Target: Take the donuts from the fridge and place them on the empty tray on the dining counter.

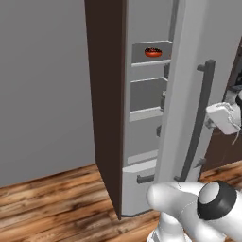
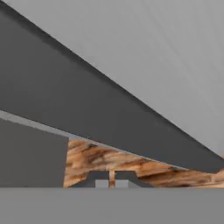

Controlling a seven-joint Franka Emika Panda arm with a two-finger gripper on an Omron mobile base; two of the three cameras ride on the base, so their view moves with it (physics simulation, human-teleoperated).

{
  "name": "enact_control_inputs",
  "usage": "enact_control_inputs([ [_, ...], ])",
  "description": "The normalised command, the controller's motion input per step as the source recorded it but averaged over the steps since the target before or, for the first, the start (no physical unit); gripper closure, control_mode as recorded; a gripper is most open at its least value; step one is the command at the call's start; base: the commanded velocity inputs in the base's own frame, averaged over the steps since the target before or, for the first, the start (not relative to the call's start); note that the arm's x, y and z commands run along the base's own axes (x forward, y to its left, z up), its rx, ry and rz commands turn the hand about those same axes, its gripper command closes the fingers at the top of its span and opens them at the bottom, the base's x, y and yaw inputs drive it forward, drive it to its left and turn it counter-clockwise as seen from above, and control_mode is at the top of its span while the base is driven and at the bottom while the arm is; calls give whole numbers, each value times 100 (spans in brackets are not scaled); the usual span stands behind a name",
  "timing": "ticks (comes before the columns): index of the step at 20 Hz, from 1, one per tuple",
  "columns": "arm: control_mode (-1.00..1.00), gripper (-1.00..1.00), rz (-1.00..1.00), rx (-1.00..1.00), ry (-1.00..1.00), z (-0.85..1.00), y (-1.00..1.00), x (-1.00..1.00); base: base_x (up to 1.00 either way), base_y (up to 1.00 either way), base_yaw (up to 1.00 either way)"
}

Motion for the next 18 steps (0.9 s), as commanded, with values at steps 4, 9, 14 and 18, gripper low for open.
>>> enact_control_inputs([
  [4, -100, 100, -3, 6, -58, 16, -58, -100, 0, 0, 0],
  [9, -100, 100, -7, 1, -53, 80, -26, -100, 0, 0, 0],
  [14, -100, 100, -19, -1, -38, 99, -6, -100, 0, 0, 0],
  [18, -100, 100, -22, -6, -20, 100, 9, -100, 0, 0, 0],
])
